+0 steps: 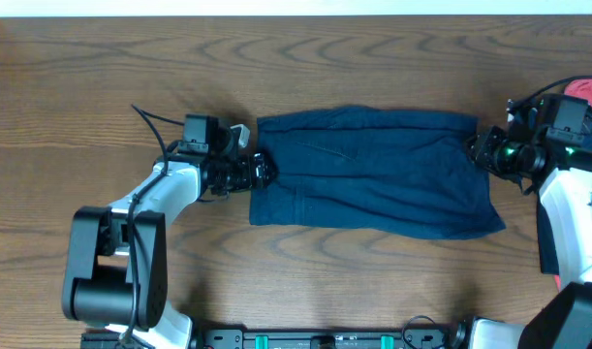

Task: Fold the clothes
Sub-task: 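Fold the top edge down toward the bottom with both grippers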

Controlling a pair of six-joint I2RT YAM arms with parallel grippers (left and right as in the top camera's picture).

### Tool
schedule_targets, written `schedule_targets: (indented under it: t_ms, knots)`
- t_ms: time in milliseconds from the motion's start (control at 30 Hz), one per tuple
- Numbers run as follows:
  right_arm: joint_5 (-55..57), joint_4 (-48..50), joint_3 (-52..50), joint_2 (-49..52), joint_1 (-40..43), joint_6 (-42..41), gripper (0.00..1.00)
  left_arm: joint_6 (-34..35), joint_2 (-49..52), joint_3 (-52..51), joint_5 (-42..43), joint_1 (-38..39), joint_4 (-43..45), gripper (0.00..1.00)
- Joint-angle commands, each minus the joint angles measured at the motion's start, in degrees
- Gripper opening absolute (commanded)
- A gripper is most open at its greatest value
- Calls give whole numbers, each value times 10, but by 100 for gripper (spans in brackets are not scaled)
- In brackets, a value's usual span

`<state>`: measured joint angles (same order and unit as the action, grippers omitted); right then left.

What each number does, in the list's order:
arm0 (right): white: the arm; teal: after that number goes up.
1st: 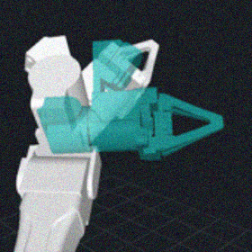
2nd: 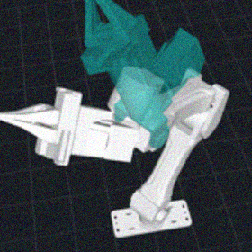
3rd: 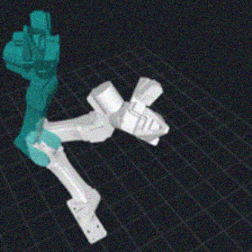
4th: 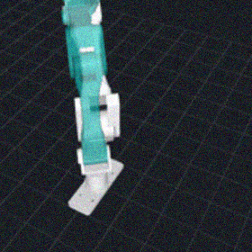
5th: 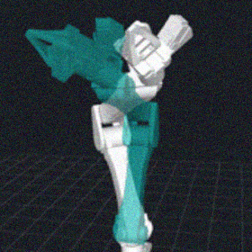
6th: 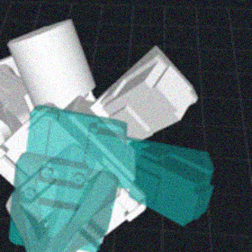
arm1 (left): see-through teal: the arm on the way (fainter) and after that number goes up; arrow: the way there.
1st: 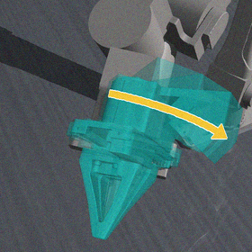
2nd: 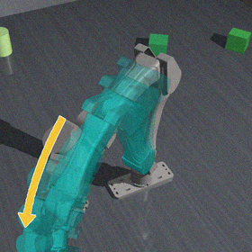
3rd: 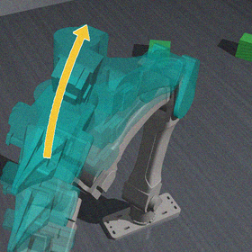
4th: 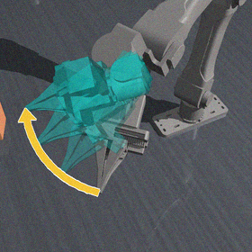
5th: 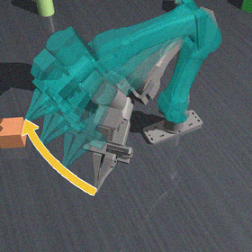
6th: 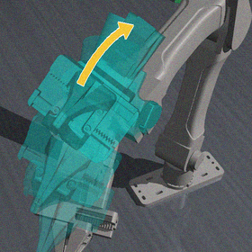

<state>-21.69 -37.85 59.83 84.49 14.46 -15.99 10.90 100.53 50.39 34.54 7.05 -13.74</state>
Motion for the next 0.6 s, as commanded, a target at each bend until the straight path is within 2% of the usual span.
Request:
schedule_targets:
  t_ms: [0, 67, 200, 467, 567]
  knots:
    - [-12, -12, -5, 7, -24, -14, 21, 42, 58, -8, -4, 7, 5, 84]
    - [-2, -8, -16, 23, -46, -14, 15, 49, 75, -8, 8, 8, 16, 84]
    - [37, 10, -38, 67, -81, -34, 8, 52, 101, -8, 63, 8, 44, 84]
    - [39, 61, -64, 163, -108, -51, 5, 59, 111, -8, 61, 48, 67, 82]
    - [39, 71, -64, 194, -108, -59, 3, 59, 111, -8, 47, 75, 79, 76]
